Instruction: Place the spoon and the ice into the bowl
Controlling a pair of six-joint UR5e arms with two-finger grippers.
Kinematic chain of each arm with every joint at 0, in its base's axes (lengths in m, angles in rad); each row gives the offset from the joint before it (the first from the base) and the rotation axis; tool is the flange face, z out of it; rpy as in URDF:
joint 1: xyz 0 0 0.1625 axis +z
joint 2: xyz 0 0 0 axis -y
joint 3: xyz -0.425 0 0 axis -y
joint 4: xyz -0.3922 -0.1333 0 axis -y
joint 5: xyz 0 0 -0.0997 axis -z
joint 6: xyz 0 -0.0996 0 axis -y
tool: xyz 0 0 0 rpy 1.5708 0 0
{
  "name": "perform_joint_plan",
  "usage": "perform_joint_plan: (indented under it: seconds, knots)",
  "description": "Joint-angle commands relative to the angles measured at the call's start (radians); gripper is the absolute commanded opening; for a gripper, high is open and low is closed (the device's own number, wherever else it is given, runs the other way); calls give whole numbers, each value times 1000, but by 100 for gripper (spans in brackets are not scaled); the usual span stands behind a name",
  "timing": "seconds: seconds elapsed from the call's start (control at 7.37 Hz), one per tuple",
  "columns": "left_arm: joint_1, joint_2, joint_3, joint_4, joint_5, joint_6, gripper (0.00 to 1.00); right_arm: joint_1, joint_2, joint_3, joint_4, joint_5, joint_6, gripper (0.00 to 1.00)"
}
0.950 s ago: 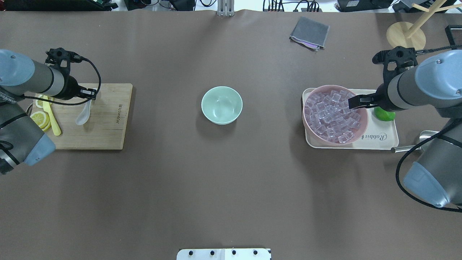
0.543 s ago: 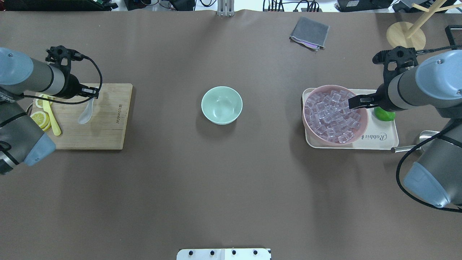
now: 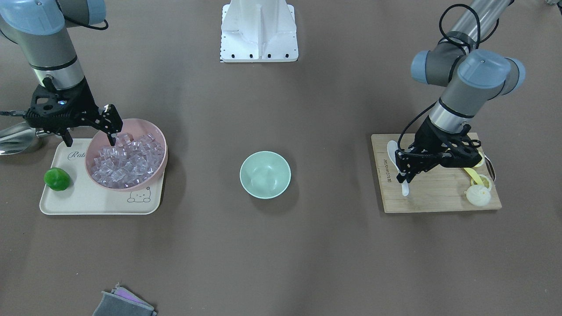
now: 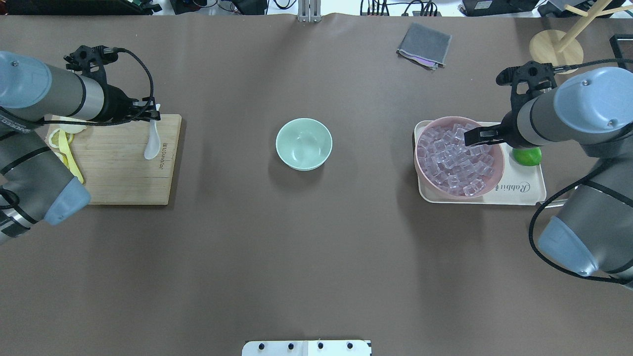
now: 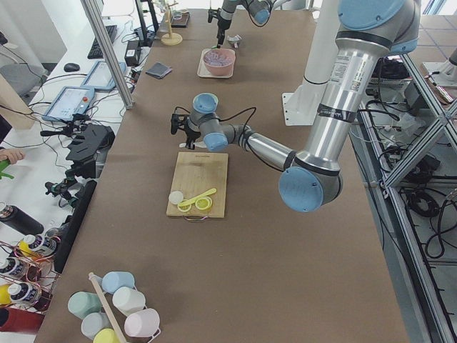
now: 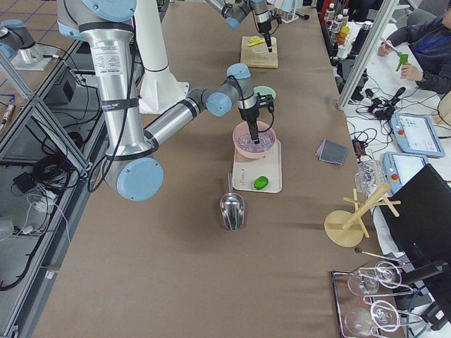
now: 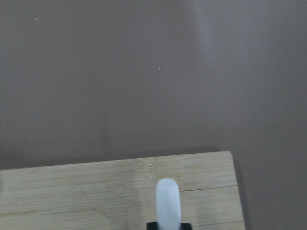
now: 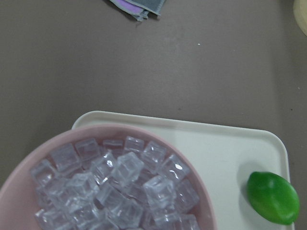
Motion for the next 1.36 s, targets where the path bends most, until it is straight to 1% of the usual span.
perform_joint_plan:
  seconds: [0.0, 0.14, 0.27, 0.41, 0.54, 0.68, 0.81, 0.95, 1.09, 1.22]
  knots:
    - [64, -99, -40, 8, 66, -254, 0, -4, 68, -91, 70, 0, 41, 95]
    - [127, -132, -40, 8, 161, -336, 0, -3, 94, -120, 70, -1, 57, 95]
    - [174, -164, -37, 10, 233, -411, 0, 11, 108, -142, 70, -6, 102, 95]
    - [204, -202, -31, 14, 296, -500, 0, 28, 139, -182, 70, -6, 106, 95]
    - [246, -223, -18, 16, 385, -560, 0, 40, 145, -202, 70, -6, 106, 95]
    - [285, -249, 14, 25, 460, -567, 0, 48, 153, -205, 69, -7, 132, 95]
    - [331, -281, 49, 56, 558, -568, 0, 48, 161, -222, 72, -9, 144, 95]
    - [377, -289, 55, 60, 630, -568, 0, 48, 164, -225, 72, -9, 144, 95]
    - [401, -299, 81, 60, 675, -568, 0, 48, 164, -228, 72, -9, 144, 96]
    - [415, -331, 127, 60, 718, -568, 0, 48, 164, -228, 72, -10, 144, 96]
